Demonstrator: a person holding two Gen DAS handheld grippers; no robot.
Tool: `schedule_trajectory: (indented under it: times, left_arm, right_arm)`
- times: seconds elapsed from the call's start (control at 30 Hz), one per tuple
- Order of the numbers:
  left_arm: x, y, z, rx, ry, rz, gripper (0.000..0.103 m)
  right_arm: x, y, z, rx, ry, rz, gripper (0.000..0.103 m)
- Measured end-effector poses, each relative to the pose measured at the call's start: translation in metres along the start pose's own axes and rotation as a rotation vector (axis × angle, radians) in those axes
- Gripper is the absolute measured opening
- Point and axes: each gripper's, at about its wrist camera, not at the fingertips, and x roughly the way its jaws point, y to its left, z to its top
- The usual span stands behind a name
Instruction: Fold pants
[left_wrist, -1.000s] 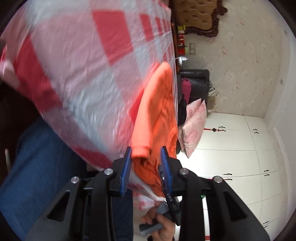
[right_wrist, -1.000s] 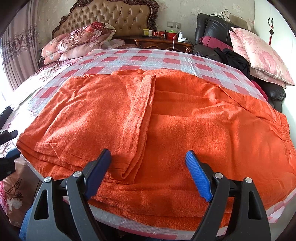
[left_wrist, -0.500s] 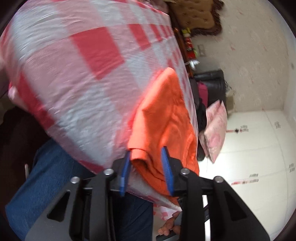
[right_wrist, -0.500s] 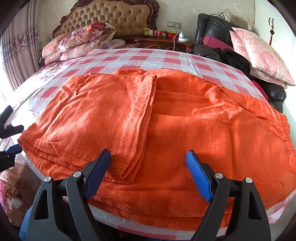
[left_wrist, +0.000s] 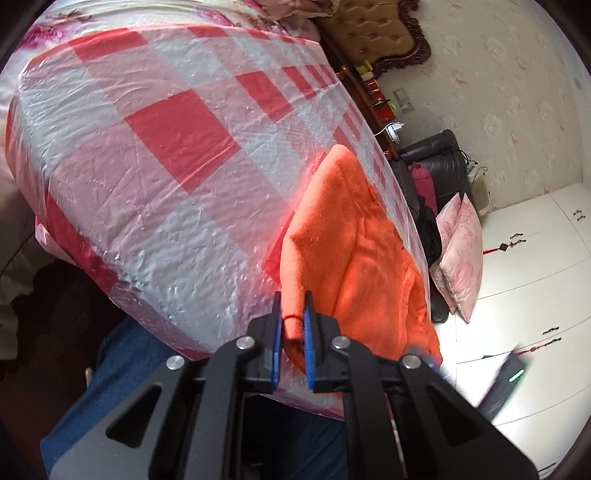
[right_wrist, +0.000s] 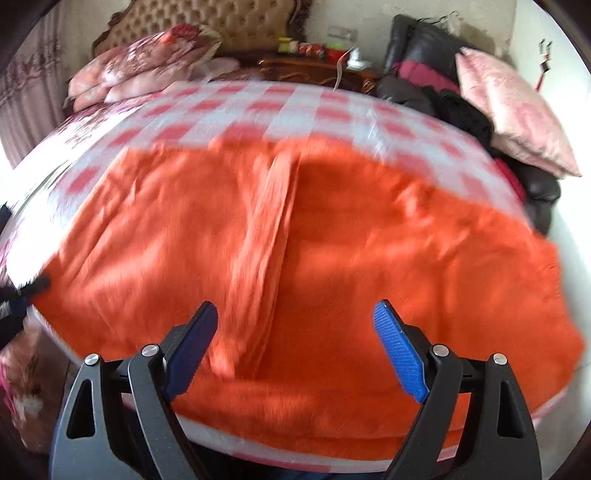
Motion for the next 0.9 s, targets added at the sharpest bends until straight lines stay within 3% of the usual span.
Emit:
schedule_trajectory:
  times: [0.1,0.27,0.33,0.53,0.9]
  left_arm:
    - [0.001,-0.002,-0.003,0.017,-0.013,-0.002,0.009]
    - [0.0,0.0,-0.007,0.034,-0.025,-0.014,0.009]
    - [-0.002,0.0,-0.009,0.055,-0.034,-0.011,0.009]
    - [-0.005,0.0,-0.011,0.089,-0.039,-0.014,0.009]
    - [-0.007,0.0,-0.012,0.118,-0.033,-0.028,0.009]
  right_arm:
    - [-0.009,0.035,0.045,-0.069,0.007,0.062,0.084]
    - [0.017,0.114,0.103,-0.164,0.121,0.212,0.08]
    - [0.038,0.144,0.12,-0.182,0.169,0.201,0.072]
    - [0.08,0.193,0.129,-0.193,0.304,0.191,0.066]
    - [0.114,0.217,0.124,-0.212,0.322,0.048,0.053]
